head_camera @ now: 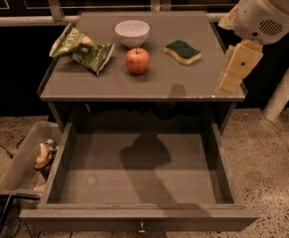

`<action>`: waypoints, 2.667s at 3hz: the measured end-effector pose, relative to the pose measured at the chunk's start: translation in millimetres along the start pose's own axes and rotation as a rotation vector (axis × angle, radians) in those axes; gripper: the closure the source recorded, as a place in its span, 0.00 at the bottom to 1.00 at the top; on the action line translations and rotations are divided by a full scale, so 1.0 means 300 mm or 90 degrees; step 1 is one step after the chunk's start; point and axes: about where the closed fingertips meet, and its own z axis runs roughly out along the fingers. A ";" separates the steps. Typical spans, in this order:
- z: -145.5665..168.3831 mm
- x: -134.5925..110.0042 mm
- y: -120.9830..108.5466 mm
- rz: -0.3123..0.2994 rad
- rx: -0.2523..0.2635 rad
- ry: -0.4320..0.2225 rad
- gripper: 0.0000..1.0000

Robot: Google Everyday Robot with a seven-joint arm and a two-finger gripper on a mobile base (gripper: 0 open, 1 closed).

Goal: Place apple into top drawer

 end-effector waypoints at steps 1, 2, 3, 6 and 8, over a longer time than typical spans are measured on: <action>0.029 -0.076 -0.139 0.020 0.029 -0.072 0.00; 0.029 -0.076 -0.139 0.020 0.029 -0.072 0.00; 0.032 -0.100 -0.153 0.025 0.050 -0.090 0.00; 0.316 -0.229 -0.380 0.167 0.016 -0.291 0.00; 0.546 -0.340 -0.468 0.184 0.005 -0.289 0.00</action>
Offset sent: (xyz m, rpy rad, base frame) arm 0.0376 0.0111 0.0089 0.0909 -0.0503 -0.0099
